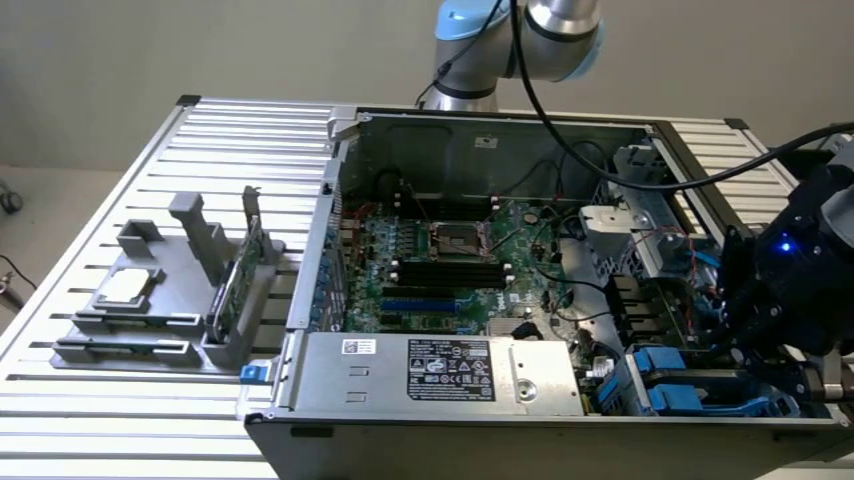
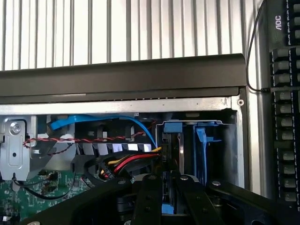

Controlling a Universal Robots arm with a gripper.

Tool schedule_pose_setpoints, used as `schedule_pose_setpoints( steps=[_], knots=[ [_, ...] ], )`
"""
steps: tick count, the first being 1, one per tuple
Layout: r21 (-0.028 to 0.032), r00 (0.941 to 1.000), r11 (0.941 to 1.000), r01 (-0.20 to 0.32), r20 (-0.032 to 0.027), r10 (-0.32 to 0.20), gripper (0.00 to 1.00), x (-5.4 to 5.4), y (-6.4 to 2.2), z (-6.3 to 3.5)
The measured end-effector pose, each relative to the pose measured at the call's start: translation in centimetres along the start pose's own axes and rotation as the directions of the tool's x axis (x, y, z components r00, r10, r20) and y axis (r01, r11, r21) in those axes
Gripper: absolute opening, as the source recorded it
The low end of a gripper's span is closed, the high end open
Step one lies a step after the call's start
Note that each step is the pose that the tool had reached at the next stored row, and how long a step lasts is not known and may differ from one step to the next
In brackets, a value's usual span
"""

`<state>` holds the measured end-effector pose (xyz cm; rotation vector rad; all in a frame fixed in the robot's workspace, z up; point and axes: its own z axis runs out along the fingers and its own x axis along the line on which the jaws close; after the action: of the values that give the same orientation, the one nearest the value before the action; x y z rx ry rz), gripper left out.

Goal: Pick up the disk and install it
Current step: 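Insert the first disk wire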

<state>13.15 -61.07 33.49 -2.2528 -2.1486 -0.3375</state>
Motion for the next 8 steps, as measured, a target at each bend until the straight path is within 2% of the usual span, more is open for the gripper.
schedule_pose_setpoints(
  steps=[8],
  knots=[
    [-0.0034,0.9998,0.9998,-0.021,0.0027,0.021,0.17,0.07,0.06,-0.44]
  ],
)
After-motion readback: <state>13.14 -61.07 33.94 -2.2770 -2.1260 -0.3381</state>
